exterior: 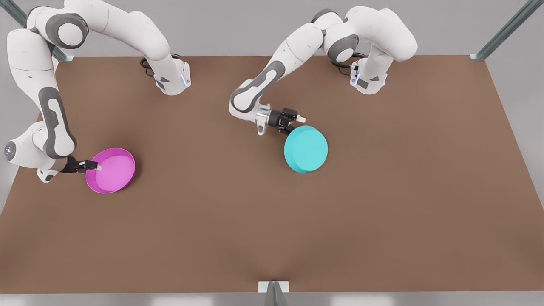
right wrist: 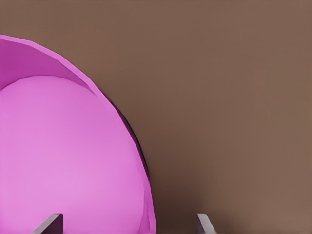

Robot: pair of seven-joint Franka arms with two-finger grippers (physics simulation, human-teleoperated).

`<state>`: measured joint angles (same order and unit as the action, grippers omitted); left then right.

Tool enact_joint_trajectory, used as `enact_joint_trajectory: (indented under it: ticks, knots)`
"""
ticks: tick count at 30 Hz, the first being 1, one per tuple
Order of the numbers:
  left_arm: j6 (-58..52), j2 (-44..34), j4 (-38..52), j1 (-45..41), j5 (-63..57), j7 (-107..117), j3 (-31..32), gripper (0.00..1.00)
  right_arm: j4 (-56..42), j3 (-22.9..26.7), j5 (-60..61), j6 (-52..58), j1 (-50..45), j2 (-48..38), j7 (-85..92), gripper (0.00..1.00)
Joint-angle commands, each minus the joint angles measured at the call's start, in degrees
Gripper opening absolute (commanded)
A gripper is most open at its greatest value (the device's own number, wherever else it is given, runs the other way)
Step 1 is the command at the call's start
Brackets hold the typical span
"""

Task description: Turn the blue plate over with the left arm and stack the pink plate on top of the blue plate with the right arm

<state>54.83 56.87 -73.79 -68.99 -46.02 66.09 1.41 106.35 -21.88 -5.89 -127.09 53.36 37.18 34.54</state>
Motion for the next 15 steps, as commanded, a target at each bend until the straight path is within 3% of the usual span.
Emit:
enact_joint_trajectory:
  ticks: [1, 2, 4, 6, 8, 9, 10, 12, 15]
  knots:
    - [0.1, 0.0, 0.4, 0.0, 9.3, 0.1, 0.0, 0.94, 0.0, 0.0, 0.0, 0.0, -0.2, 0.0, 0.0, 1.0]
    - [0.2, 0.0, 1.8, 0.0, 12.8, 0.2, 0.0, 0.94, 0.0, 0.0, 0.0, 0.0, -0.2, 0.0, 0.0, 0.99]
    - [0.8, 0.1, 4.6, 0.0, 18.9, 0.4, 0.0, 0.95, 0.0, 0.0, 0.0, 0.1, -0.2, 0.0, 0.1, 0.89]
    - [1.2, 0.1, 7.3, 0.1, 24.8, 2.2, -0.1, 0.95, 0.0, 0.0, 0.0, 0.2, -0.2, 0.0, 0.3, 0.71]
    - [2.3, 0.1, 8.2, 0.2, 27.3, 3.7, -0.1, 0.95, 0.0, 0.0, 0.0, 0.2, -0.2, 0.0, 0.3, 0.6]
    - [3.1, 0.1, 8.3, 0.3, 28.5, 5.1, -0.1, 0.95, 0.0, 0.0, 0.0, 0.3, -0.2, 0.0, 0.3, 0.43]
    - [4.0, 0.1, 8.4, 0.3, 29.7, 6.4, -0.1, 0.95, 0.0, 0.0, 0.0, 0.4, -0.2, 0.0, 0.3, 0.35]
    - [4.7, 0.1, 10.4, 0.3, 32.7, 8.3, -0.1, 0.95, 0.0, 0.0, 0.0, 0.4, -0.2, 0.0, 1.0, 0.25]
    - [5.6, -0.1, 14.2, 0.3, 36.9, 9.5, -0.4, 0.95, 0.0, 0.0, 0.0, 0.4, -0.1, 0.0, 1.0, 0.21]
